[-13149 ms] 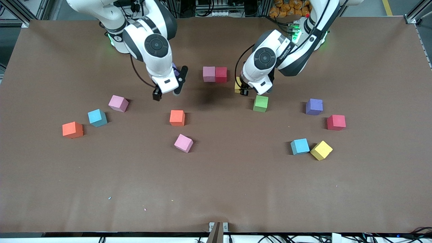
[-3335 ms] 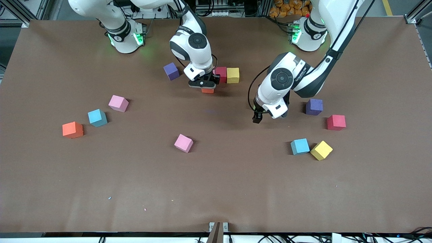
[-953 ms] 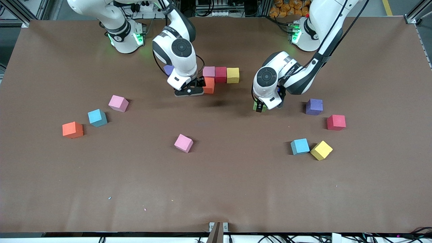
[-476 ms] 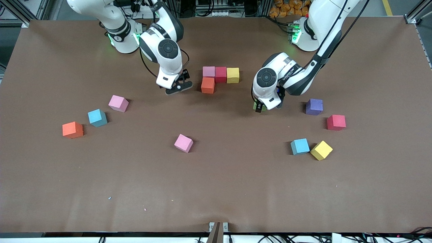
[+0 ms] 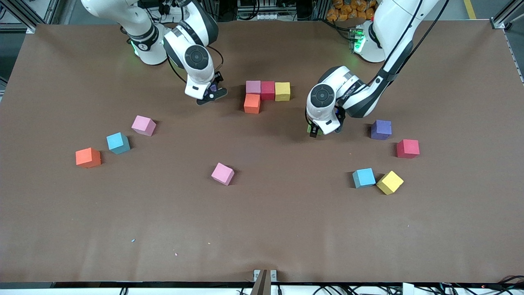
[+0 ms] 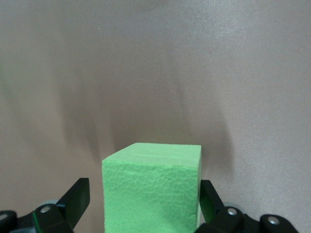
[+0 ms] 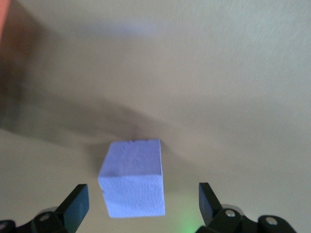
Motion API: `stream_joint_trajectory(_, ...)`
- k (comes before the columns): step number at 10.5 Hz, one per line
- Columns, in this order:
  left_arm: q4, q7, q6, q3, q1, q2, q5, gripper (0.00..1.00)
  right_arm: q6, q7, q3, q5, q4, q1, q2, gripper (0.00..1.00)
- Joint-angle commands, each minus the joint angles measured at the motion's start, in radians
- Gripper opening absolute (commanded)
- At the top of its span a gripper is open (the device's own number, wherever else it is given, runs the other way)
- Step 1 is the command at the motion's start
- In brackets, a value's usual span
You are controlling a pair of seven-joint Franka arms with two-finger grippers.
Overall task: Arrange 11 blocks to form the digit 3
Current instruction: 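Reach the right gripper to the purple cube and grasp it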
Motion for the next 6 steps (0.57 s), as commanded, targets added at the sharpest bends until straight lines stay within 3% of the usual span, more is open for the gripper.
stream_joint_trajectory(1, 0.003, -0.025, 0.011, -0.004, 0.010, 0.010, 0.033, 1.00, 0.062, -0.041, 0.036, 0.038, -0.084, -0.006, -0.048, 1.00)
stream_joint_trajectory(3, 0.011, -0.025, 0.011, -0.003, 0.011, 0.013, 0.033, 0.79, 0.163, -0.043, 0.077, 0.086, -0.133, -0.008, -0.040, 1.00)
stream_joint_trajectory(6, 0.027, -0.024, 0.010, -0.003, 0.018, 0.010, 0.033, 0.48, 0.178, -0.084, 0.094, 0.088, -0.149, -0.006, -0.039, 1.00)
